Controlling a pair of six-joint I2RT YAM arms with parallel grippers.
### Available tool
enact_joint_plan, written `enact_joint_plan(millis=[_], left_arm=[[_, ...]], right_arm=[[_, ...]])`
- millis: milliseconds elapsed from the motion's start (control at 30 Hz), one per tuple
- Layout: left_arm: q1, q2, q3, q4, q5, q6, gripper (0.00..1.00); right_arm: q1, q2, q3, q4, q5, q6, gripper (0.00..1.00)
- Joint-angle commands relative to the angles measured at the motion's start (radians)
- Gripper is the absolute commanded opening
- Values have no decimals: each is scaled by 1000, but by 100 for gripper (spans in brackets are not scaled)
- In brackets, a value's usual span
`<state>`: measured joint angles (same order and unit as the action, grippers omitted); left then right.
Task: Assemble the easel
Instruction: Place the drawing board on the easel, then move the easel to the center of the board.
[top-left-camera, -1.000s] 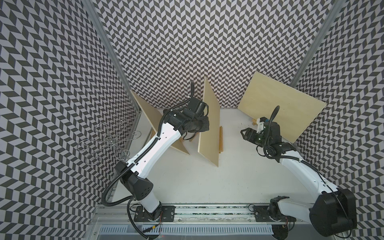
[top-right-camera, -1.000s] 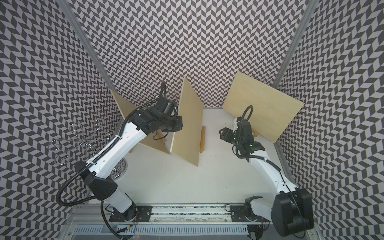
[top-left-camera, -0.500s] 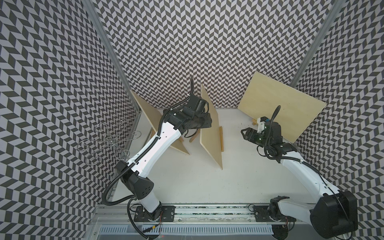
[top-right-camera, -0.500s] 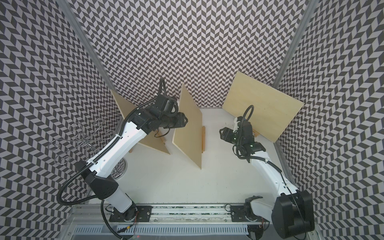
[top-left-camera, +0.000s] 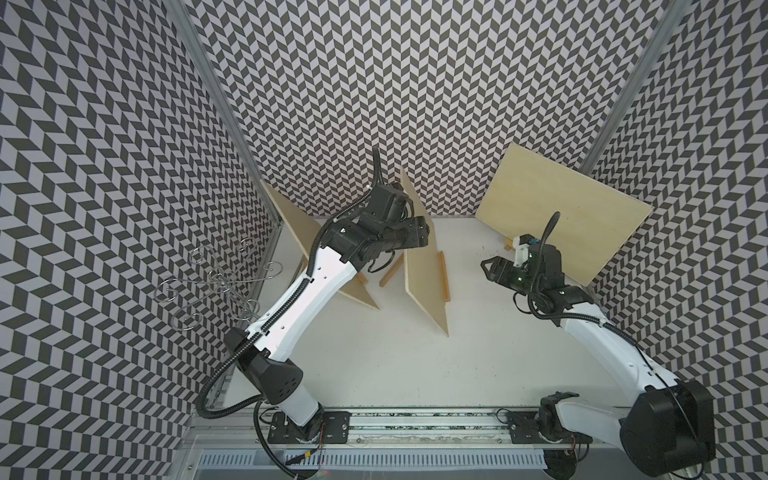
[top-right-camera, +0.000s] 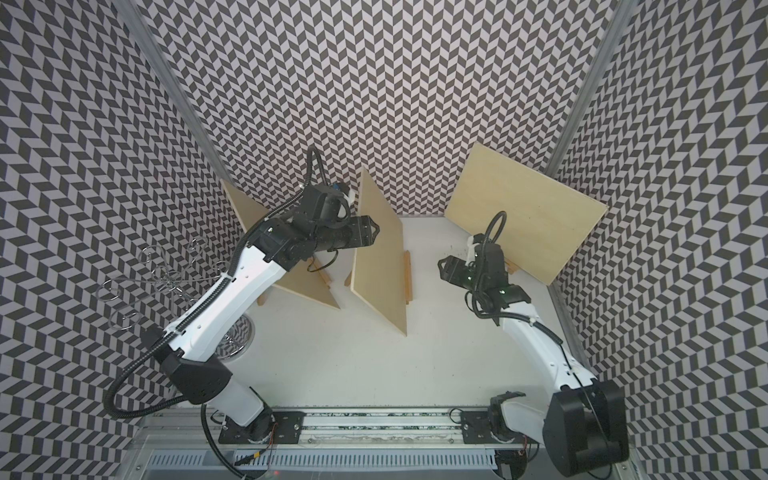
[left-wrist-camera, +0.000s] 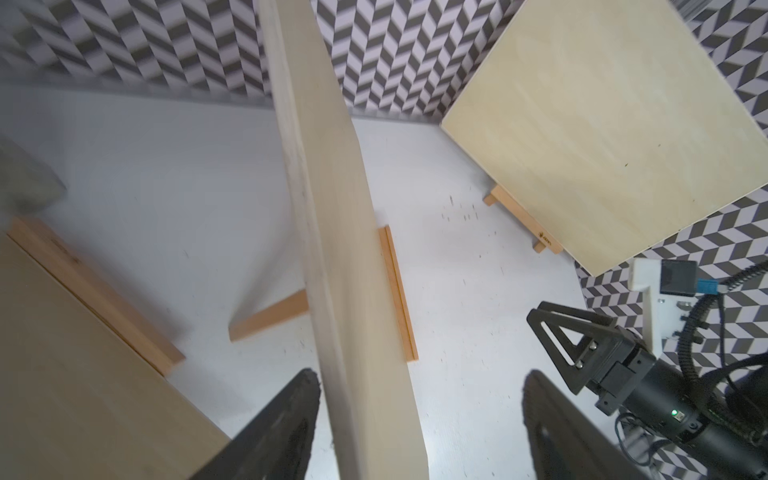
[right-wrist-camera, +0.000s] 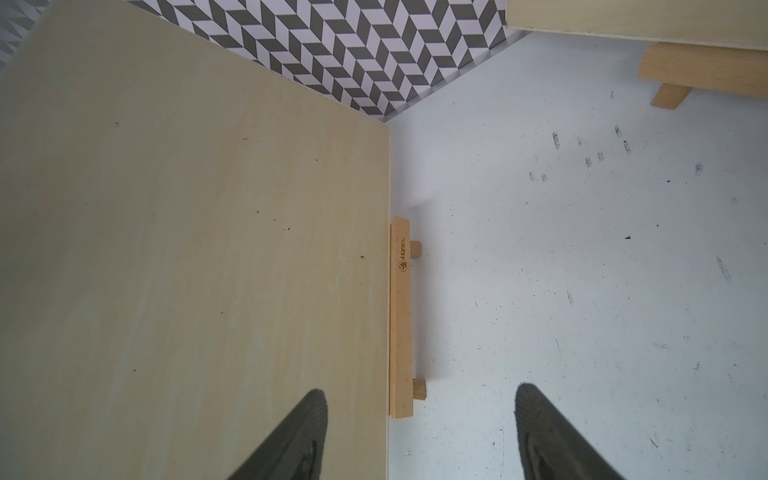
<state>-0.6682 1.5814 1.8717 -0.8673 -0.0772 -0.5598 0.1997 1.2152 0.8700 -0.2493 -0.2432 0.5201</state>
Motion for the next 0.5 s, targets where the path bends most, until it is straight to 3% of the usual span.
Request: enact_joint_plan(millis=[0,233,467], left_arm=[[-5,-125,-31,120,-101,62,80],[3,-288,-127,228,-253,122,86],[111,-422,-238,231,-323,114,88]], right_arm=[[-3,46,-25,53,-43,3,71],[27,225,-18,116,-91,19,69],[81,463,61,175,-61,66,65]])
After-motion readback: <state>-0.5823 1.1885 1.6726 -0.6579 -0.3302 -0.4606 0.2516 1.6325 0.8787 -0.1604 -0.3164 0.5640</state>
